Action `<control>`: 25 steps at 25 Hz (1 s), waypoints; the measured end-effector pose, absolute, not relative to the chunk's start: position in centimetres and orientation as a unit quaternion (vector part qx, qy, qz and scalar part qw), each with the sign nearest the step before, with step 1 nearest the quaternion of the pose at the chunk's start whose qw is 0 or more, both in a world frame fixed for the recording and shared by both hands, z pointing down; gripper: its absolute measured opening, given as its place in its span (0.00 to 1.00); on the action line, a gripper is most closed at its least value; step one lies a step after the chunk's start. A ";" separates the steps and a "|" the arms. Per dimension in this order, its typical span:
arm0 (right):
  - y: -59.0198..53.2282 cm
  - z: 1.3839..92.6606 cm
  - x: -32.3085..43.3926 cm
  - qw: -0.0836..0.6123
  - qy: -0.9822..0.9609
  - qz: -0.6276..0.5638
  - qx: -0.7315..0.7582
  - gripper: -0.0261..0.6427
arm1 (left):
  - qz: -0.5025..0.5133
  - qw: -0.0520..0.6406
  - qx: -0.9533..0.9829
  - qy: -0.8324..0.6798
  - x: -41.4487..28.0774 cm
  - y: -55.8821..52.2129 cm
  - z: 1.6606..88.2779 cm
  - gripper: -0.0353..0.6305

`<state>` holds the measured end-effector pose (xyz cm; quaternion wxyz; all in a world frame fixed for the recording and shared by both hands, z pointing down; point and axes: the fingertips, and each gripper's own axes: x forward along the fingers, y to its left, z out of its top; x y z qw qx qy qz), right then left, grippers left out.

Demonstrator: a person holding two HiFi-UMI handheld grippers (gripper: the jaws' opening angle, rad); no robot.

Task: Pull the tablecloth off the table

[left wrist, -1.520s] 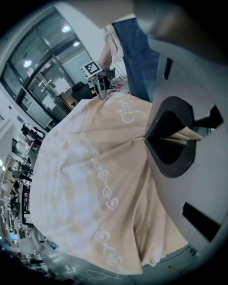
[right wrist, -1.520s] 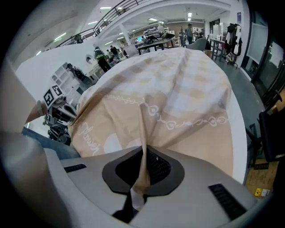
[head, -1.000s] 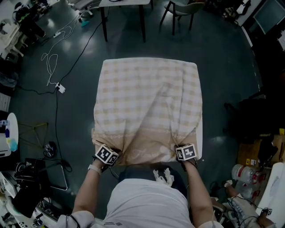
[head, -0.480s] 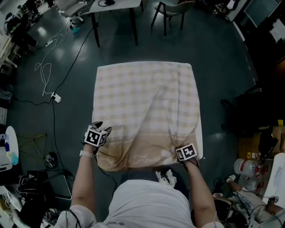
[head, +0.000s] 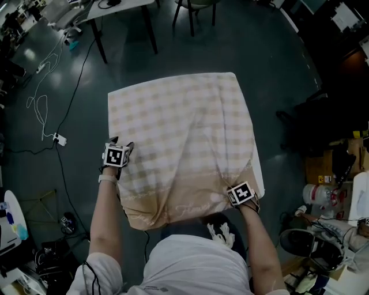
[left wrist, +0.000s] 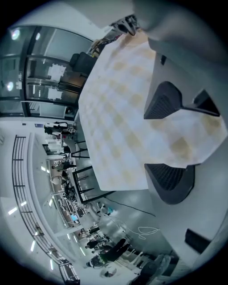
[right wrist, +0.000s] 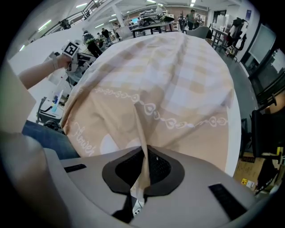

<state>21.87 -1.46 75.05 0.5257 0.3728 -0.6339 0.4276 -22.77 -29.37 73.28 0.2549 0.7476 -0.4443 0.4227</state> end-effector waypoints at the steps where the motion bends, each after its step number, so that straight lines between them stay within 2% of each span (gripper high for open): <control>1: -1.4 75.0 21.9 0.527 -0.631 0.429 0.375 0.08 | 0.428 0.257 0.746 -0.440 -22.8 -30.1 73.8 0.49; 8: -0.7 75.1 21.7 0.544 -0.606 0.431 0.388 0.08 | 0.456 0.272 0.750 -0.394 -22.6 -32.3 75.9 0.50; 15: -1.1 74.9 22.3 0.533 -0.614 0.425 0.398 0.08 | 0.426 0.283 0.760 -0.400 -22.1 -32.1 75.8 0.50; 17: -1.1 74.9 22.4 0.535 -0.615 0.424 0.395 0.08 | 0.425 0.278 0.759 -0.408 -21.5 -31.6 75.6 0.41; 19: -1.1 74.9 22.5 0.539 -0.617 0.422 0.389 0.08 | 0.433 0.269 0.758 -0.408 -20.8 -30.7 75.5 0.24; 21: -0.8 74.9 22.6 0.545 -0.615 0.422 0.383 0.08 | 0.433 0.263 0.759 -0.410 -20.1 -29.6 75.4 0.12; 25: -0.7 74.9 22.5 0.546 -0.618 0.419 0.381 0.08 | 0.402 0.298 0.772 -0.391 -18.4 -26.6 75.4 0.08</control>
